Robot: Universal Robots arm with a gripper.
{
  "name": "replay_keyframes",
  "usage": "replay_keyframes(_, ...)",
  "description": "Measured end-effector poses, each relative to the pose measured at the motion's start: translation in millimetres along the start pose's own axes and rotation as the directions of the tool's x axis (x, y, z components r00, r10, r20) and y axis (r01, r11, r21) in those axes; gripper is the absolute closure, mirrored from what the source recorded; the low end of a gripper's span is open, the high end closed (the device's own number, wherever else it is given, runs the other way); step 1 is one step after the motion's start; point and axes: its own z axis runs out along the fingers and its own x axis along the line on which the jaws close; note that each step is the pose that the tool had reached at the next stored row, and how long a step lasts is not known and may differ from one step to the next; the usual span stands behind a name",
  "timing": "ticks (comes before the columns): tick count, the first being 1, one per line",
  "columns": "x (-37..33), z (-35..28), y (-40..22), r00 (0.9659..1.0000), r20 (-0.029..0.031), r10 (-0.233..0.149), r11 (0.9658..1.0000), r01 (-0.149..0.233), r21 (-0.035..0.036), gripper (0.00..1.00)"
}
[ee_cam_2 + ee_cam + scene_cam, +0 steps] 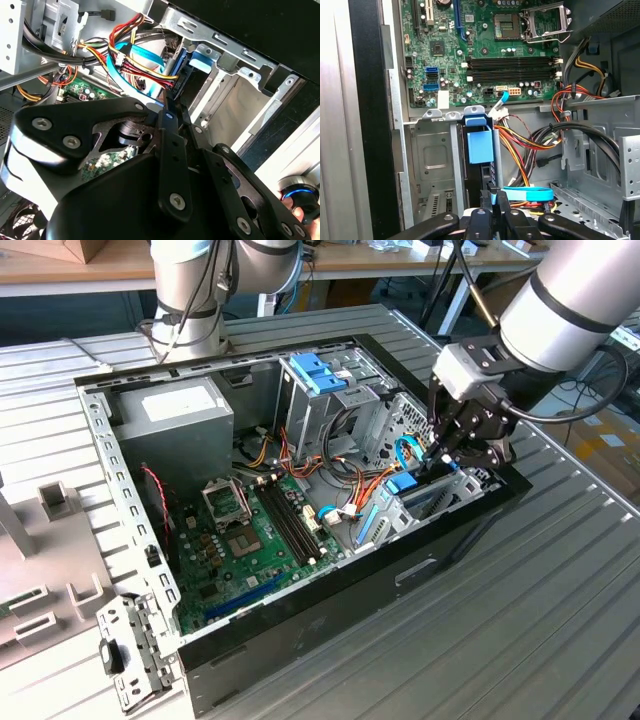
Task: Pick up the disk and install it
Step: 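Insert the second disk wire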
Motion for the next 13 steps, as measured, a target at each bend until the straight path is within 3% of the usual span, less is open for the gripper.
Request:
replay_keyframes(9,0.9,3.4,0.0,1.0000,-0.0002,0.000,1.0000,0.000,0.0000,0.84)
replay_keyframes(11,0.9,3.9,0.0,1.0000,-0.0002,0.000,1.0000,0.000,0.0000,0.70)
replay_keyframes(12,-1.1,-10.3,-0.1,1.0000,0.0004,0.000,1.0000,0.000,0.0000,0.70)
replay_keyframes(13,-3.6,-5.2,0.4,1.0000,0.0052,0.000,1.0000,0.000,-0.0014,0.89)
